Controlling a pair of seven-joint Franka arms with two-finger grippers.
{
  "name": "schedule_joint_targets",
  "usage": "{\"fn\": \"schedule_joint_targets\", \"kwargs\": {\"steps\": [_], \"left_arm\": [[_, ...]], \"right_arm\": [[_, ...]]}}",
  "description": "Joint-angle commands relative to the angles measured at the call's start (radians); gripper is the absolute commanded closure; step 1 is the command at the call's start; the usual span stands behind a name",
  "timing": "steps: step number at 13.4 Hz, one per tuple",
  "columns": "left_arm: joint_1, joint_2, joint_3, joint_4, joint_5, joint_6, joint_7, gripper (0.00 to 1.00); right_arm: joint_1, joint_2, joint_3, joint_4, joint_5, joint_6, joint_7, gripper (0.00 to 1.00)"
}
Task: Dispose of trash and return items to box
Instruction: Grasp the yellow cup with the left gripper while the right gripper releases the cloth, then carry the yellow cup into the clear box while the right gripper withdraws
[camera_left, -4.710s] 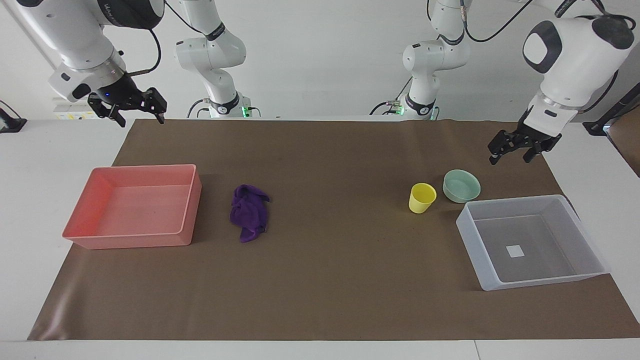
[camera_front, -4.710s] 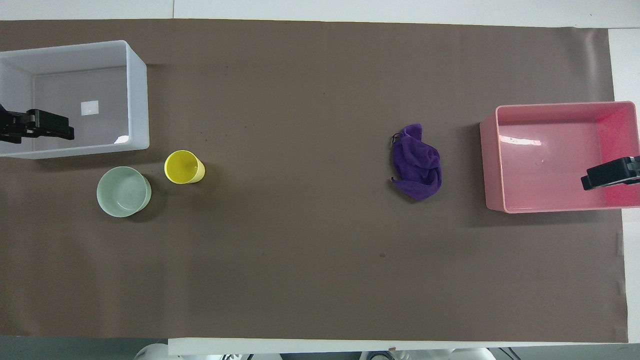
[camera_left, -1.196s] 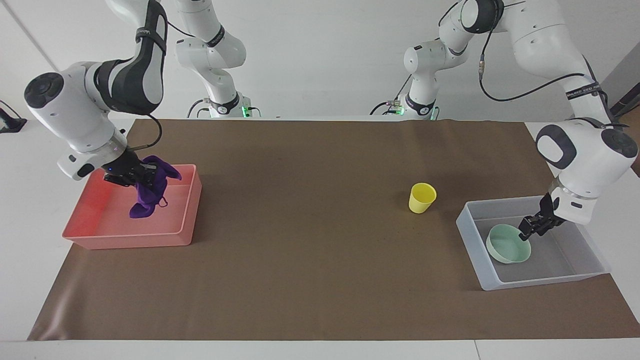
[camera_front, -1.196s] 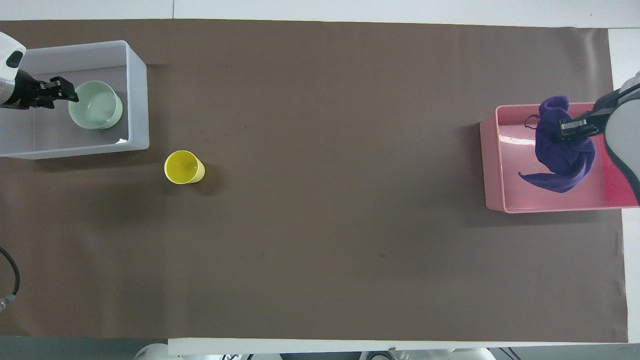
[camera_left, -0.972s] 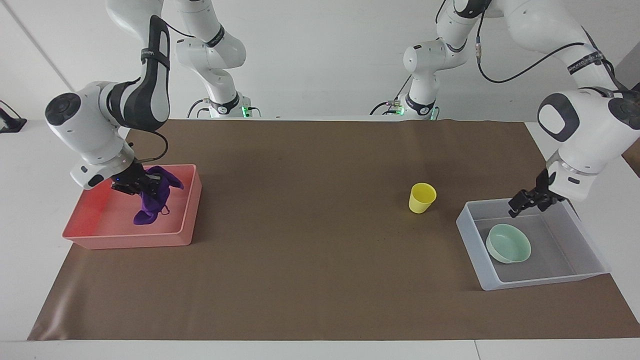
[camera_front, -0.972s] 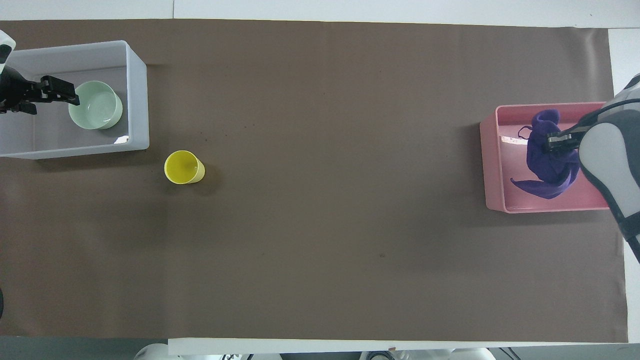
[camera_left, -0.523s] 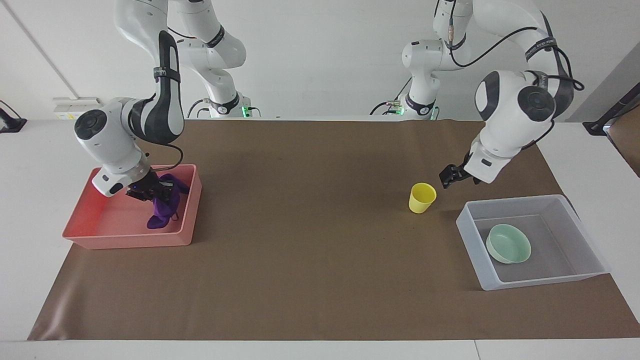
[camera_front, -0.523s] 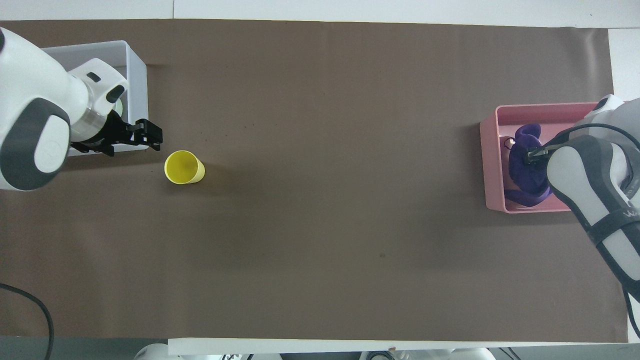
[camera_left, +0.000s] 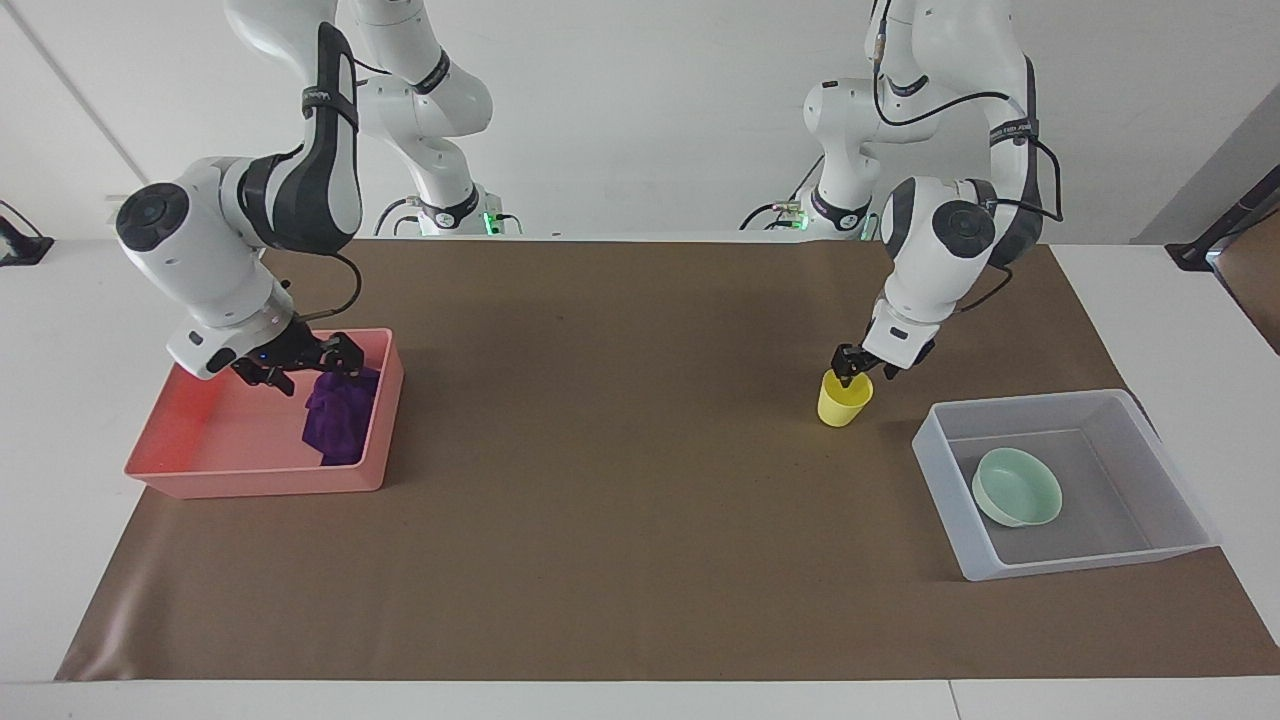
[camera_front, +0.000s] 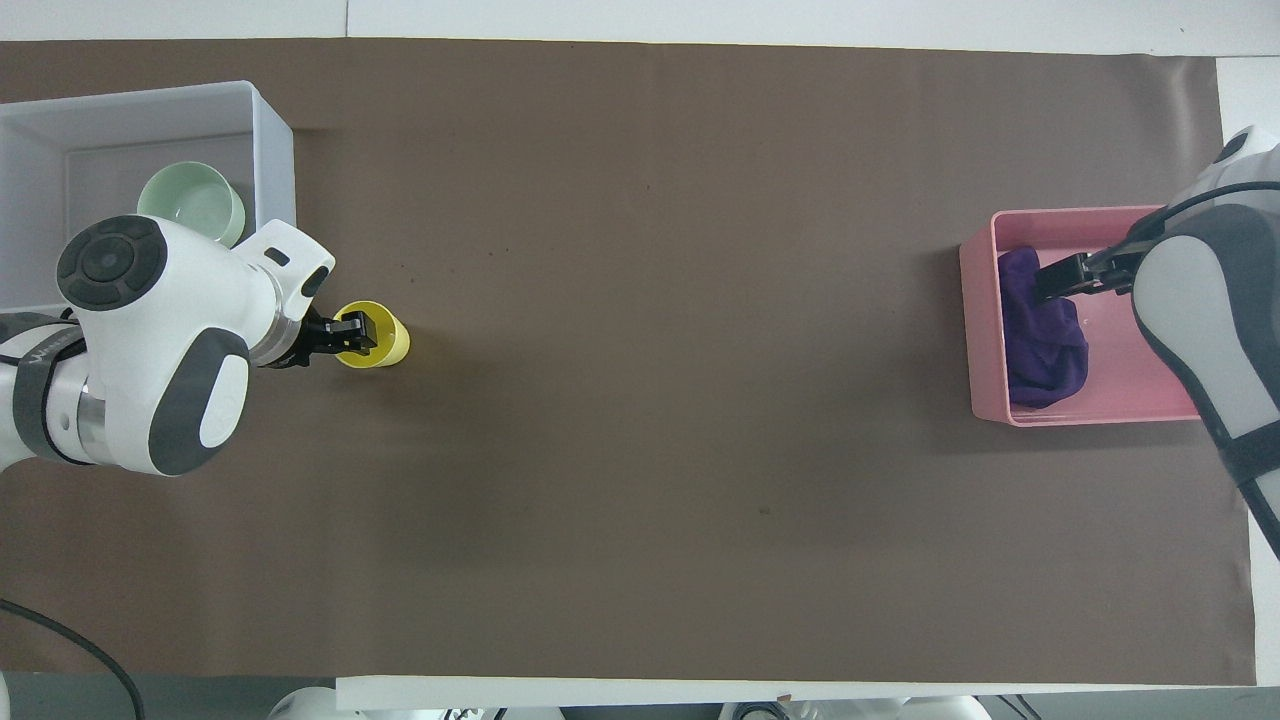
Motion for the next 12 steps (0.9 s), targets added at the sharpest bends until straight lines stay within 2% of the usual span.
{"fn": "schedule_joint_targets", "kwargs": {"steps": [1, 3, 4, 5, 7, 8, 9, 10, 12], "left_arm": [[-0.008, -0.038, 0.011, -0.053, 0.016, 0.065, -0.032, 1.0], [-0.005, -0.019, 0.011, -0.01, 0.014, 0.056, -0.052, 1.0], [-0.011, 0.002, 0.011, 0.051, 0.014, 0.018, -0.08, 1.0], [-0.011, 0.017, 0.011, 0.146, 0.014, -0.084, -0.106, 1.0], [0.003, 0.079, 0.011, 0.397, 0.01, -0.32, -0.112, 1.0], [0.008, 0.134, 0.023, 0.539, 0.007, -0.42, -0.112, 1.0], [0.032, 0.186, 0.046, 0.643, 0.01, -0.467, -0.112, 1.0], [0.069, 0.201, 0.06, 0.665, 0.017, -0.453, -0.1, 1.0], [0.188, 0.189, 0.058, 0.566, 0.024, -0.26, -0.071, 1.0]], "right_arm": [[-0.002, -0.002, 0.004, 0.128, -0.008, -0.161, 0.029, 0.01], [0.0, -0.014, 0.003, 0.196, -0.018, -0.267, 0.029, 0.01], [0.0, -0.039, 0.004, 0.202, -0.034, -0.309, 0.03, 0.01], [0.0, -0.063, 0.004, 0.202, -0.043, -0.328, 0.029, 0.01], [0.0, -0.1, 0.004, 0.202, -0.045, -0.361, 0.024, 0.0], [0.001, -0.108, 0.006, 0.199, -0.049, -0.365, 0.021, 0.0], [0.001, -0.113, 0.006, 0.192, -0.058, -0.369, 0.02, 0.0], [-0.002, -0.137, 0.004, 0.19, -0.058, -0.386, 0.017, 0.0], [-0.002, -0.178, 0.003, 0.162, -0.058, -0.41, 0.013, 0.0]]}}
